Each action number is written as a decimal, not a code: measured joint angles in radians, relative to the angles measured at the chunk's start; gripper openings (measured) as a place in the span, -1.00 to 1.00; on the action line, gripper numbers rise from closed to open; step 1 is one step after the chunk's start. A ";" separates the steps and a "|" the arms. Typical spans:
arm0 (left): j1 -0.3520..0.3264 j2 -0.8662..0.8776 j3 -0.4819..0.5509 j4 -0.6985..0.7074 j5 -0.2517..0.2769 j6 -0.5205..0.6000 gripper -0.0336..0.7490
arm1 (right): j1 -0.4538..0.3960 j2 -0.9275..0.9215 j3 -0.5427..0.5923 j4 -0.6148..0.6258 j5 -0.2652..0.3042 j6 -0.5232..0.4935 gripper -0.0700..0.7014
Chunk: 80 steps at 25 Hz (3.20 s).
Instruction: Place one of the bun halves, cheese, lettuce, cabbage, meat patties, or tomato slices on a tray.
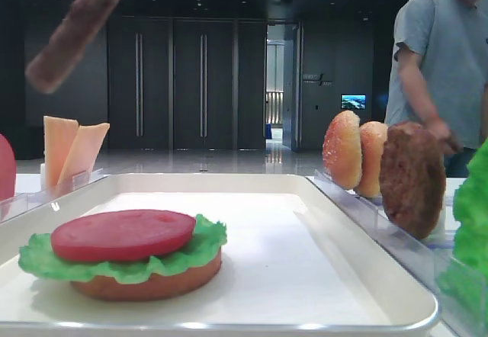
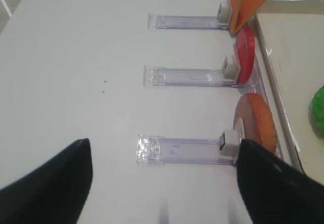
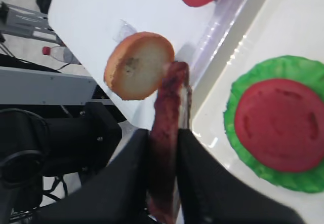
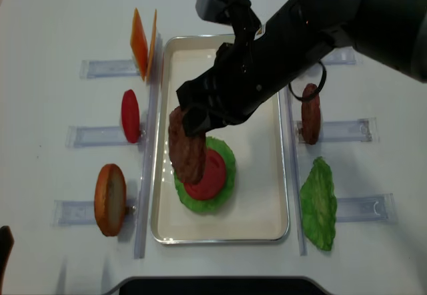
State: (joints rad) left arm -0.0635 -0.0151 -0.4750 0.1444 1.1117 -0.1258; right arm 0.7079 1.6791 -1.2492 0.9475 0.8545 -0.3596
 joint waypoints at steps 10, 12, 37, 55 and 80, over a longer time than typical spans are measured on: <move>0.000 0.000 0.000 0.000 0.000 0.000 0.85 | -0.026 0.077 0.076 0.240 -0.043 -0.229 -0.49; 0.000 0.000 0.000 0.000 0.000 0.000 0.85 | -0.040 0.096 0.076 0.248 -0.034 -0.240 -0.49; 0.000 0.000 0.000 0.000 0.000 0.000 0.85 | -0.103 0.208 0.116 0.297 0.019 -0.344 -0.49; 0.000 0.000 0.000 0.000 0.000 0.000 0.85 | -0.110 0.216 0.116 0.316 0.019 -0.396 -0.49; 0.000 0.000 0.000 0.000 0.000 0.000 0.85 | -0.224 0.095 0.116 -0.020 -0.065 -0.357 0.56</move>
State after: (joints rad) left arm -0.0635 -0.0151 -0.4750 0.1444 1.1117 -0.1258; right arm 0.4837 1.7743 -1.1335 0.9279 0.7894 -0.7162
